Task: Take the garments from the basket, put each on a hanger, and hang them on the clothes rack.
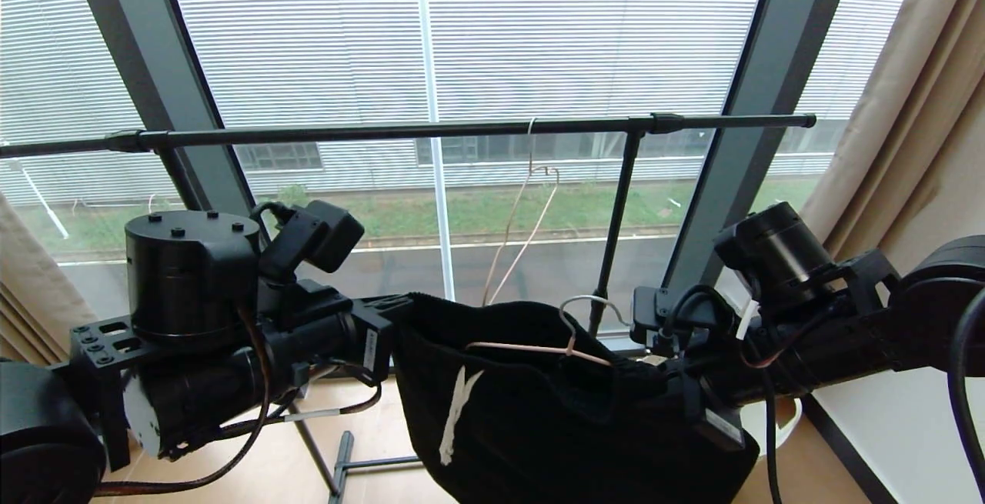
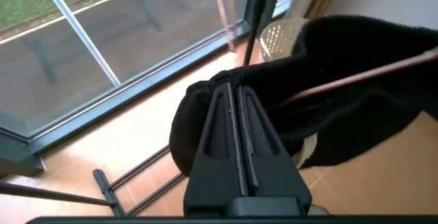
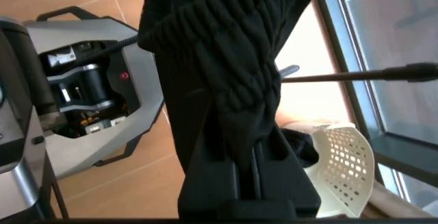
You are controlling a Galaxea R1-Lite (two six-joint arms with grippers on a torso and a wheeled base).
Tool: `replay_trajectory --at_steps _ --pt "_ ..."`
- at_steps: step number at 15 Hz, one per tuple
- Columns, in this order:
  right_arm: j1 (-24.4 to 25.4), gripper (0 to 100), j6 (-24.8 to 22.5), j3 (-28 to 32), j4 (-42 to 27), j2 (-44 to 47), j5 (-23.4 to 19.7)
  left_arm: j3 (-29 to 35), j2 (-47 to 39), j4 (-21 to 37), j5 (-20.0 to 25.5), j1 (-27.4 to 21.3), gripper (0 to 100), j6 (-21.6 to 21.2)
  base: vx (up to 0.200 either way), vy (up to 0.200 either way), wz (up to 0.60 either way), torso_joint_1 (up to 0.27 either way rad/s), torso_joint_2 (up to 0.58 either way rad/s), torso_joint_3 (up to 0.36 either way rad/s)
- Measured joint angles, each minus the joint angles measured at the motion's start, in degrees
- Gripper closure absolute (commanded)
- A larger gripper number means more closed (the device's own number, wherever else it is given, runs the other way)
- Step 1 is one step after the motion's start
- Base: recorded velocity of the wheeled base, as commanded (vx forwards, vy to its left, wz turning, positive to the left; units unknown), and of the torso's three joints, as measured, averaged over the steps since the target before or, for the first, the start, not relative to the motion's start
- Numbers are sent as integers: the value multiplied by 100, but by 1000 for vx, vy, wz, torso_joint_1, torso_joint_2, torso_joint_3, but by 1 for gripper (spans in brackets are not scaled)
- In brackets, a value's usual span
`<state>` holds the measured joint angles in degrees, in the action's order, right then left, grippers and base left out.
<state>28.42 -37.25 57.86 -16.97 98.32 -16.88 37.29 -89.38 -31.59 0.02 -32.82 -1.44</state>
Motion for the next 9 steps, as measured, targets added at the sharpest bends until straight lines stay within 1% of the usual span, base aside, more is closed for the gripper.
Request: replay_trajectory --at_steps 2,3,4,7,9 --pt "-4 100 140 24 4 6 16 228 16 334 -199 -290 100 -20 0 0 0 0 0 0" --pt "-2 100 305 74 20 13 13 355 9 558 -229 -400 100 -23 0 0 0 0 0 0" --pt "7 100 597 143 17 24 13 505 -20 780 -238 -480 100 -23 0 0 0 0 0 0" --pt "33 100 778 219 182 55 13 887 -199 1101 -297 -631 100 -23 0 0 0 0 0 0" --pt "134 100 1140 219 224 61 16 1187 -389 1248 -524 -764 100 -23 0 0 0 0 0 0"
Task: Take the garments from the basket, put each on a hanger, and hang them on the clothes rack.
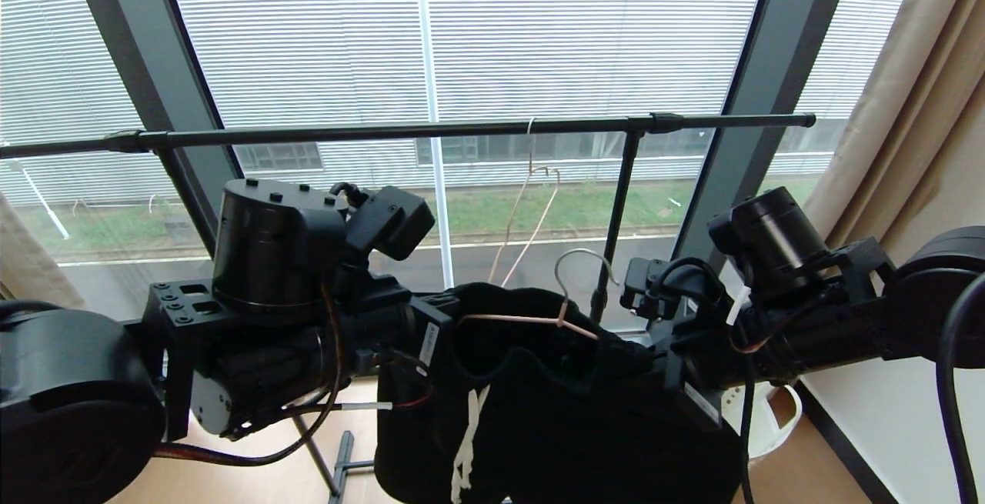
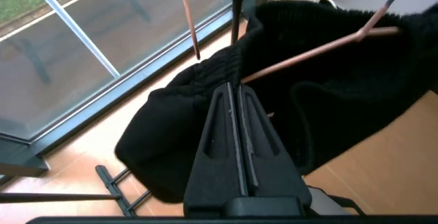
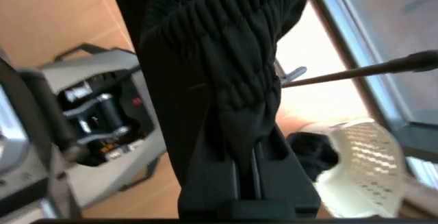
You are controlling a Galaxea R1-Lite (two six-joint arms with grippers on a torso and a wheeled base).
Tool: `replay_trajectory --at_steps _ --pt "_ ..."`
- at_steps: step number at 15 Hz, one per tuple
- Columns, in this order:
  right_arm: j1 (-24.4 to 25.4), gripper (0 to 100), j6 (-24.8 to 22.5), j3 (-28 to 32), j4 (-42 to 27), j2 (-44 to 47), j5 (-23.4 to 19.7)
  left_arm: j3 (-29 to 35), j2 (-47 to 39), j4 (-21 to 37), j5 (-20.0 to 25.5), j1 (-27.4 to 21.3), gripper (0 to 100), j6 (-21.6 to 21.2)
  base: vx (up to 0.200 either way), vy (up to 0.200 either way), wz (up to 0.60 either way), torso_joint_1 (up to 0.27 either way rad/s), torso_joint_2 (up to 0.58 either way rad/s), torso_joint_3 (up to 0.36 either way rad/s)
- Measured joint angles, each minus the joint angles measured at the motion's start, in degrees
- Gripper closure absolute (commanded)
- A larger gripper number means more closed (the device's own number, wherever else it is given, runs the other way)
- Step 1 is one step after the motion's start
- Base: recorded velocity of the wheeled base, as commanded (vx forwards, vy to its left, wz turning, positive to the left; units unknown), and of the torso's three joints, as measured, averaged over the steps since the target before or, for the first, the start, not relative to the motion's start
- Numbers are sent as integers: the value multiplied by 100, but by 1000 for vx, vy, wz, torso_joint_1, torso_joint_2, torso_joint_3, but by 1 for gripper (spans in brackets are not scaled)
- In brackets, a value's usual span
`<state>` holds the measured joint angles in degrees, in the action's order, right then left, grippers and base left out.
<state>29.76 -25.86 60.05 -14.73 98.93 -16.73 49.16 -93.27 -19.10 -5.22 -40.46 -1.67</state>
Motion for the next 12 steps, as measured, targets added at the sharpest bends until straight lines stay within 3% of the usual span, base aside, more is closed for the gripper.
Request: replay_trajectory --at_steps 6,12 --pt "116 100 413 -115 602 90 22 552 -162 536 -124 -356 100 1 0 0 0 0 0 0" --pt "100 100 730 -283 1295 61 -156 478 -13 561 -124 -571 100 4 0 0 0 0 0 0"
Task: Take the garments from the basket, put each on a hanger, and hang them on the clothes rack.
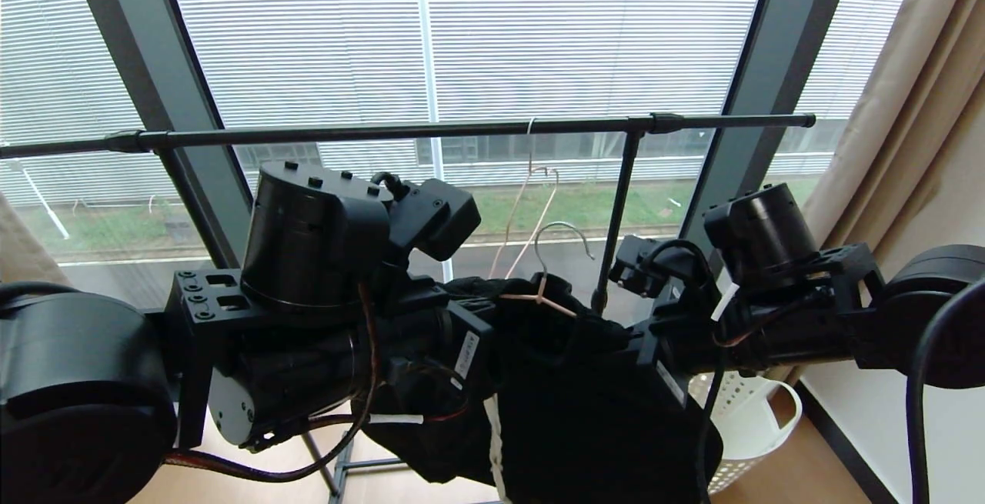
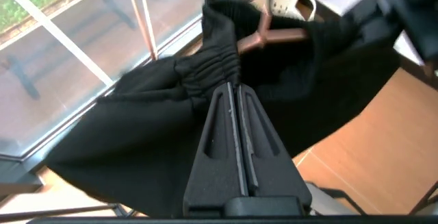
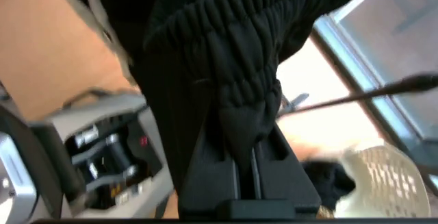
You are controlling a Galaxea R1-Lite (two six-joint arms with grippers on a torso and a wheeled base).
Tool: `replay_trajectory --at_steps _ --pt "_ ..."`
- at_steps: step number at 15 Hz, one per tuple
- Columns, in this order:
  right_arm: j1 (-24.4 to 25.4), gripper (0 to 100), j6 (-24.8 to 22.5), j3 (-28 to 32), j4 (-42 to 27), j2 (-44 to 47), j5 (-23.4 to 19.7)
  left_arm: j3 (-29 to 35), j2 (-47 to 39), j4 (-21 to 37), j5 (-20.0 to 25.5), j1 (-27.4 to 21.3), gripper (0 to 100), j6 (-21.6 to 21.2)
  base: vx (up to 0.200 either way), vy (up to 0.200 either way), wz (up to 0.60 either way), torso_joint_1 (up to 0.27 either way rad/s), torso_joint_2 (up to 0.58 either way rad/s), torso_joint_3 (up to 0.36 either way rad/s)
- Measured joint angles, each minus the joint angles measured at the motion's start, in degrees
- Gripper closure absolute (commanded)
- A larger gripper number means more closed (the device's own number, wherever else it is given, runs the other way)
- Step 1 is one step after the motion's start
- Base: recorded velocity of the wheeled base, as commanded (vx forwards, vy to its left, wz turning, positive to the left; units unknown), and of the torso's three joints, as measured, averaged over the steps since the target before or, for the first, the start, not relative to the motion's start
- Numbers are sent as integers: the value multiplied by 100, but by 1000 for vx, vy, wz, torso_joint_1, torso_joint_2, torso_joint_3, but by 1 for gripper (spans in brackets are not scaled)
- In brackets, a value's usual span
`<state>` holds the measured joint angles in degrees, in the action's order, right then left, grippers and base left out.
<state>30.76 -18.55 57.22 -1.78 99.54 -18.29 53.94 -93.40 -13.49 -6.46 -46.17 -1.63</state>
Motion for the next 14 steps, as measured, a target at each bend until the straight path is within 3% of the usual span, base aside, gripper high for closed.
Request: replay_trajectory --at_steps 8,14 --pt "-133 100 394 -293 664 -251 -594 -271 24 -22 30 55 100 -15 0 0 0 0 0 0" --pt "-140 100 873 -780 2020 -232 -1124 -328 -17 -56 34 66 100 -13 0 0 0 0 0 0"
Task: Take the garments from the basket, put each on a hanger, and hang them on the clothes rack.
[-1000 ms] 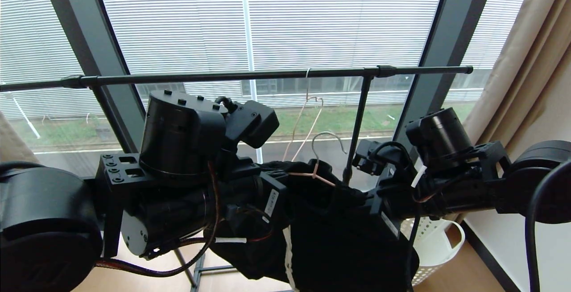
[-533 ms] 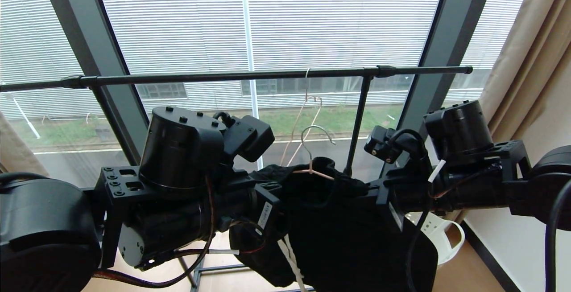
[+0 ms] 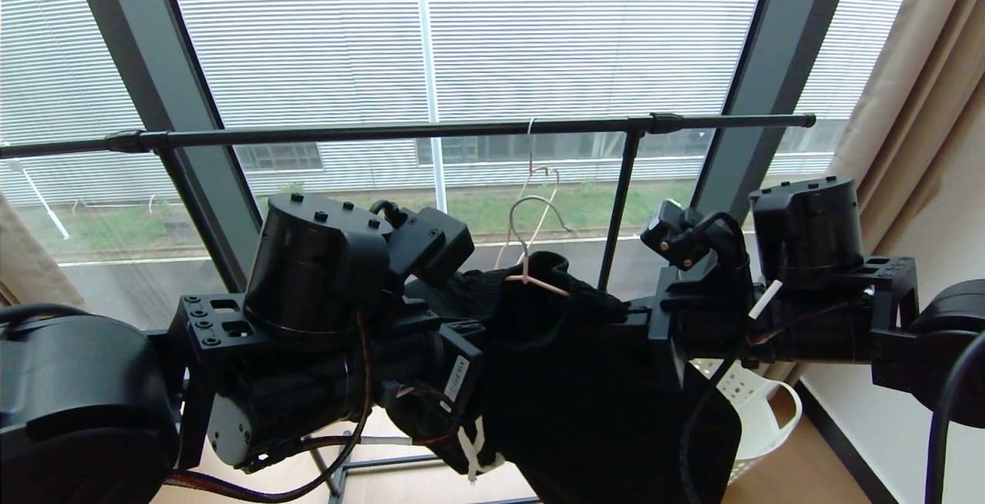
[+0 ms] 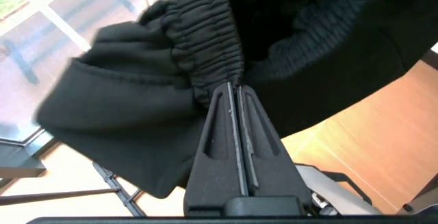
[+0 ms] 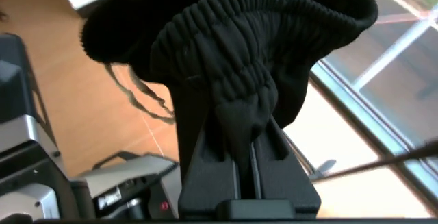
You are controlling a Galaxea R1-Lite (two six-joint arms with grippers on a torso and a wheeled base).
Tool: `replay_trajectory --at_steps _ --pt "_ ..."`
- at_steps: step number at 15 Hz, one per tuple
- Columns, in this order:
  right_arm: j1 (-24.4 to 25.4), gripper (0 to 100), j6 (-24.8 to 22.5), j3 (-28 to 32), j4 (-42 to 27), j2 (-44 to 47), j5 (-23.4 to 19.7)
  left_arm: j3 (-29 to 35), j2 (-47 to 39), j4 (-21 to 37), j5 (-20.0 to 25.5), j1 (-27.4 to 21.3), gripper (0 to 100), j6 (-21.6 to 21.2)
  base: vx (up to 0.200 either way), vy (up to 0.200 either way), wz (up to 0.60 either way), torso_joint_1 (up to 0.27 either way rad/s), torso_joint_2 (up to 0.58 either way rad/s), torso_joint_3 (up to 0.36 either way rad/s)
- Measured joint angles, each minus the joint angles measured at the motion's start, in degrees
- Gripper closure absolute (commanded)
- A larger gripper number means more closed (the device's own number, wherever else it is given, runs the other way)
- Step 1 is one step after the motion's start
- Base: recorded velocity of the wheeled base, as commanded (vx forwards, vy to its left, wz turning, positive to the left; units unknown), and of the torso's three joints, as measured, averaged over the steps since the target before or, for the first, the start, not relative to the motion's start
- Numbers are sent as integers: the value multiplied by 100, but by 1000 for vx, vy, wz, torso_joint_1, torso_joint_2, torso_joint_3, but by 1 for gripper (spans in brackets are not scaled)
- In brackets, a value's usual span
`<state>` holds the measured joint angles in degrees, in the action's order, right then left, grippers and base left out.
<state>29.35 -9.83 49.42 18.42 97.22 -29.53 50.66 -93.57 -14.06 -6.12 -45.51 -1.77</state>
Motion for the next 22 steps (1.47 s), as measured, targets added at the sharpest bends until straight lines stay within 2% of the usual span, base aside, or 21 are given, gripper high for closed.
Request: replay_trajectory --at_steps 4,5,13,17,22 --pt "2 100 22 -288 460 7 -296 57 -113 0 -12 6 100 10 0 0 0 0 0 0" --pt "2 100 41 -345 569 5 -380 85 -151 0 -15 11 0 10 0 0 0 0 0 0" --pt "7 100 79 -562 846 2 -419 300 -361 0 -26 2 0 35 0 0 0 0 0 0" --pt "-4 100 80 -549 848 2 -449 46 -48 2 -26 34 0 51 0 0 0 0 0 0" --pt "-194 100 80 -549 851 52 -925 -343 535 10 -4 306 0 54 0 0 0 0 0 0"
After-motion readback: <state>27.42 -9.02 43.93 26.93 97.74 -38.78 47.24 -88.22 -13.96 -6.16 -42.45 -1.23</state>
